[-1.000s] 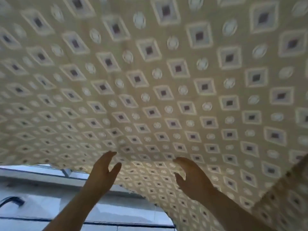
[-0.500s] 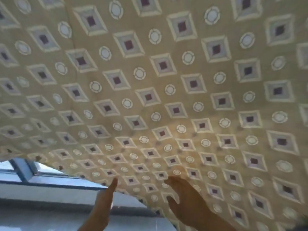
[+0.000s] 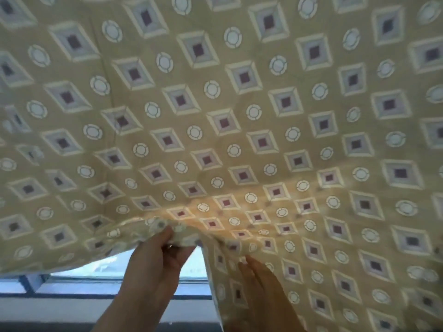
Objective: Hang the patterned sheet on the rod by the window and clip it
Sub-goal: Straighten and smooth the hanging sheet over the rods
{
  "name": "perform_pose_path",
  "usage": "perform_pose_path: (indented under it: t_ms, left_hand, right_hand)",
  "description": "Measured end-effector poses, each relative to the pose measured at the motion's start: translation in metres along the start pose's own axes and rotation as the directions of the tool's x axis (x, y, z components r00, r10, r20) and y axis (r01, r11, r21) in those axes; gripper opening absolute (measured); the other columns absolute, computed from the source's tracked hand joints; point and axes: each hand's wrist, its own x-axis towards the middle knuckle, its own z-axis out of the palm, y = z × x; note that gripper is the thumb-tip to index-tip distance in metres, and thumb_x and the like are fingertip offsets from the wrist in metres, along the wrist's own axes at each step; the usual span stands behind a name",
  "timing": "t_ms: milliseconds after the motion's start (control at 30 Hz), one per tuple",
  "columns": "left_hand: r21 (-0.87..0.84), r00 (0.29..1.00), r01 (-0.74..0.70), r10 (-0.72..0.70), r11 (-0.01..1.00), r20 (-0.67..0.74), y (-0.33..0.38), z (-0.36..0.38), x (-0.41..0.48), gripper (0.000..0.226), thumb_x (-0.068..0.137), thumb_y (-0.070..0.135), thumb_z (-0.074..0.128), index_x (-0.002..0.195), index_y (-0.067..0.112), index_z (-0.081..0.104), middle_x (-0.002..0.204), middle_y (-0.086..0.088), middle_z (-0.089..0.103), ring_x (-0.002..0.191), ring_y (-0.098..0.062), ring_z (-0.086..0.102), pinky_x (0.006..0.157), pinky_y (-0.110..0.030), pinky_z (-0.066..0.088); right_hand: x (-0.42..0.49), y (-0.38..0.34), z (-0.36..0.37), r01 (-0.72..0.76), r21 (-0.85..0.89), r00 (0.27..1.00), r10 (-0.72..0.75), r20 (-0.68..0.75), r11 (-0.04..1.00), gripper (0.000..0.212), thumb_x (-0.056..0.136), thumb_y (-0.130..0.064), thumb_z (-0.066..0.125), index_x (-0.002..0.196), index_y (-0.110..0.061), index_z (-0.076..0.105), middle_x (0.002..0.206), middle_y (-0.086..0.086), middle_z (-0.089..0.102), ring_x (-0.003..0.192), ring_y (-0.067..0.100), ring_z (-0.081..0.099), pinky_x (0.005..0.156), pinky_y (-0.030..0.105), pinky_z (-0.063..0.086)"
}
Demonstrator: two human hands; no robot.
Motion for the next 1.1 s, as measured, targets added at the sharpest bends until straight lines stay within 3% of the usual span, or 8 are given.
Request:
perform_pose_path:
  t_ms: [133,333,433,567,667,867,1000,1100]
  left_hand:
    - [-0.102,0.997,-0.064,0.068,0.993,0.044,0.035,0.062,-0.007,0.018,0.1,0.001,0.042,0.1,-0.001,0.059,0.092,-0.015,0.075,0.093,-0.03,0.071,0.075,-0.047,0.059]
    - [-0.144,0.979,-0.118,0.139,0.983,0.146,0.084,0.124,-0.025,0.02,0.1,0.001,0.04,0.092,0.0,0.058,0.08,-0.013,0.074,0.088,-0.028,0.068,0.071,-0.044,0.06]
    - [-0.049,0.977,-0.131,0.138,0.99,0.161,0.109,0.129,-0.027,0.016,0.1,0.006,0.042,0.097,0.003,0.057,0.097,-0.014,0.07,0.088,-0.027,0.071,0.073,-0.044,0.06]
    - [0.07,0.95,-0.158,0.132,0.985,0.282,0.139,0.133,-0.043,0.023,0.094,0.008,0.044,0.075,0.009,0.058,0.059,-0.005,0.066,0.053,-0.018,0.065,0.066,-0.04,0.056]
    - [-0.019,0.916,-0.087,0.087,0.996,0.391,0.16,0.147,-0.06,0.037,0.086,0.005,0.044,0.051,0.008,0.055,0.055,-0.006,0.061,0.051,-0.022,0.064,0.051,-0.039,0.055]
    - [-0.131,0.855,-0.127,0.176,0.983,0.487,0.2,0.162,-0.074,0.021,0.094,0.006,0.038,0.089,0.005,0.058,0.107,-0.017,0.071,0.095,-0.036,0.071,0.076,-0.061,0.054]
    - [-0.281,0.82,-0.114,0.25,0.953,0.515,0.226,0.166,-0.074,0.03,0.098,0.001,0.032,0.115,-0.007,0.056,0.116,-0.026,0.066,0.107,-0.044,0.064,0.071,-0.059,0.056]
    - [-0.372,0.831,-0.077,0.266,0.925,0.488,0.23,0.177,-0.079,0.026,0.1,-0.002,0.033,0.111,-0.013,0.054,0.112,-0.03,0.066,0.102,-0.046,0.063,0.065,-0.057,0.056]
  right_hand:
    - [0.014,-0.025,-0.023,-0.053,0.127,0.998,0.056,-0.017,0.99,0.099,0.073,-0.086,0.049,0.149,-0.024,0.035,0.147,-0.016,0.04,0.129,0.004,0.045,0.111,0.015,0.029]
    - [0.069,-0.051,-0.111,-0.078,0.111,0.974,0.099,-0.201,0.991,0.023,0.081,-0.033,0.057,0.103,-0.033,0.063,0.059,-0.01,0.063,0.057,0.006,0.055,0.052,0.01,0.032]
    - [0.102,-0.056,-0.169,-0.076,0.283,0.935,0.167,-0.313,0.956,0.033,0.086,-0.008,0.058,0.104,-0.031,0.073,0.069,-0.026,0.062,0.066,0.0,0.055,0.061,0.009,0.039]
    - [0.149,-0.09,-0.216,0.162,0.162,0.904,-0.081,-0.42,0.973,0.045,0.083,-0.023,0.056,0.128,-0.024,0.057,0.126,-0.011,0.049,0.115,-0.016,0.038,0.098,0.002,0.029]
    - [0.174,-0.114,-0.203,0.286,-0.157,0.918,-0.317,-0.239,0.945,0.1,0.068,-0.064,0.07,0.149,-0.03,0.022,0.159,0.009,0.014,0.146,0.023,0.02,0.114,0.034,0.018]
    - [0.234,-0.124,-0.205,0.395,-0.443,0.792,-0.543,-0.28,0.805,0.058,0.08,-0.049,0.069,0.127,-0.017,0.062,0.148,0.025,0.041,0.122,0.042,0.046,0.102,0.056,0.036]
    - [0.24,-0.146,-0.204,0.29,-0.452,0.914,-0.384,-0.129,0.843,0.119,0.063,-0.085,0.056,0.155,-0.023,0.013,0.162,0.019,0.004,0.146,0.041,0.015,0.115,0.057,0.015]
    - [0.247,-0.162,-0.192,0.18,-0.487,0.937,-0.3,-0.18,0.854,0.111,0.068,-0.054,0.073,0.154,-0.017,0.013,0.157,0.027,0.015,0.136,0.047,0.029,0.108,0.058,0.03]
